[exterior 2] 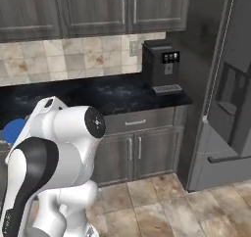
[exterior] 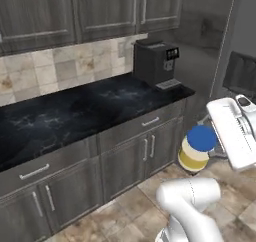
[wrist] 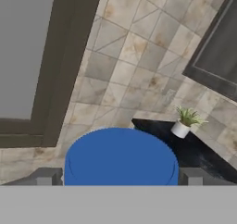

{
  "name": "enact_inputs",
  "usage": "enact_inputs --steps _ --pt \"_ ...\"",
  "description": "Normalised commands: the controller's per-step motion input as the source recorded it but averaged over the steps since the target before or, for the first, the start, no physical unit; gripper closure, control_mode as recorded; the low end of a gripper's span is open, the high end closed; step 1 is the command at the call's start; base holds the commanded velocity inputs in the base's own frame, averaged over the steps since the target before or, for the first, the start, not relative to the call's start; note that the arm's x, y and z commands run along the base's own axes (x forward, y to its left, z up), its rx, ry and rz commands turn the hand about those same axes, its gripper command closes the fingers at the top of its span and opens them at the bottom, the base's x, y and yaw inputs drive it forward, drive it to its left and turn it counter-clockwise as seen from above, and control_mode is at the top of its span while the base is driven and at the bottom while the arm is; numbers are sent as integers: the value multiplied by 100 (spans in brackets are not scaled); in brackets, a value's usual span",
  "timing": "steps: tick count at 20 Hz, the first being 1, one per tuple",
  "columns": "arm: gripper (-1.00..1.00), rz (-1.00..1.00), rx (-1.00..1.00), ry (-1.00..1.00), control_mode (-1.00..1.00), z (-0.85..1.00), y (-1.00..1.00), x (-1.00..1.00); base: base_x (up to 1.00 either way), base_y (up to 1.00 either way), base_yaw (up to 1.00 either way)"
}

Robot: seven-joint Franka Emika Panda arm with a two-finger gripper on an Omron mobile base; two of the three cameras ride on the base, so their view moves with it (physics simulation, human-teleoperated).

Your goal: Place the mayonnaise and mayonnaise from the counter to the top shelf of the fridge. If the existing items in the fridge are on the top shelf, move them to other shelves.

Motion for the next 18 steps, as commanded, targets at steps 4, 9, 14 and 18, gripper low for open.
enact_inputs --steps 4,9,14,18 --pt "100 0 0 0 100 0 0 0 -91 -62 -51" --pt "100 0 0 0 100 0 0 0 -12 -99 -55" --pt "100 0 0 0 100 0 0 0 42 -100 -47" --pt "100 0 0 0 100 0 0 0 98 -86 -32"
